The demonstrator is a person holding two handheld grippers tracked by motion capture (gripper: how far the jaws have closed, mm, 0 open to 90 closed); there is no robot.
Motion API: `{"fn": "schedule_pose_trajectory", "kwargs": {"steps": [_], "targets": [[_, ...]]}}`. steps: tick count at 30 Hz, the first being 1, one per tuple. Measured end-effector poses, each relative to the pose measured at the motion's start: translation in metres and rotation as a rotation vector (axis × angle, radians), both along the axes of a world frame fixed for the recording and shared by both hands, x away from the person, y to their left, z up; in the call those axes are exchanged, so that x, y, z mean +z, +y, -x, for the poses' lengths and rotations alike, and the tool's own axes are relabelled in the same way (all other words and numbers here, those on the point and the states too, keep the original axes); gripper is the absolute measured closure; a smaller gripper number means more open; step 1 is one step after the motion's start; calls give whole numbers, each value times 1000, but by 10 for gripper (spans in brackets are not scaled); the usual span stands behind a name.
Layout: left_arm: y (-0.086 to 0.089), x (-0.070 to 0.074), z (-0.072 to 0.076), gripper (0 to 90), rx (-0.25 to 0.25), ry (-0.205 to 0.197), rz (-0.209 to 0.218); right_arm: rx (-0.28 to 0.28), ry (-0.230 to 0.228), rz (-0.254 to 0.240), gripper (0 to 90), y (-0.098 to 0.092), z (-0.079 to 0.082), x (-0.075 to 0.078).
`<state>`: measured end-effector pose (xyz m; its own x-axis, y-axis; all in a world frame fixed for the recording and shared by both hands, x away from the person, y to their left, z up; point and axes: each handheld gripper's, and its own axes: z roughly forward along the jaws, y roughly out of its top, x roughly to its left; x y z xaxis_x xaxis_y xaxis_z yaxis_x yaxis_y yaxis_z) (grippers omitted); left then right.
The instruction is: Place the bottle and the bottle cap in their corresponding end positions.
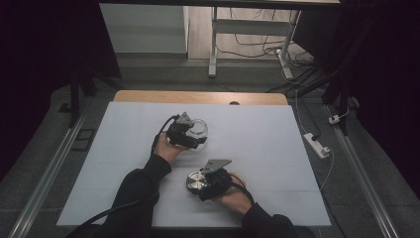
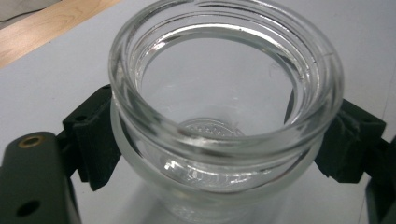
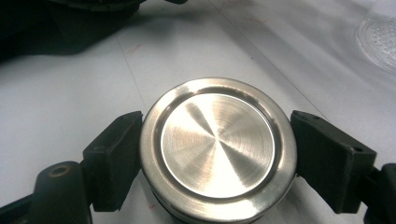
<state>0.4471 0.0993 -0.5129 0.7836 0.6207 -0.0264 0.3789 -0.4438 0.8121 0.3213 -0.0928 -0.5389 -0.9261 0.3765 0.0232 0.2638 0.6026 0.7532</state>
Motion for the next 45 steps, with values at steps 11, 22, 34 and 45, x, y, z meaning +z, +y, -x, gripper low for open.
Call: {"fn": "schedule_pose_trajectory", "kwargs": {"steps": [11, 22, 34, 45], "targets": [[0, 0, 0, 145, 2, 4, 2, -3, -5, 41, 179, 3, 1, -1], [1, 3, 1, 76, 6, 45, 2, -19, 11, -9, 134, -1, 0, 7], [11, 5, 12, 47, 21, 67, -47, -26, 24, -39, 94, -5, 2, 16], [26, 10, 27, 29, 22, 92, -10, -36, 46, -73, 84, -13, 4, 25]]}}
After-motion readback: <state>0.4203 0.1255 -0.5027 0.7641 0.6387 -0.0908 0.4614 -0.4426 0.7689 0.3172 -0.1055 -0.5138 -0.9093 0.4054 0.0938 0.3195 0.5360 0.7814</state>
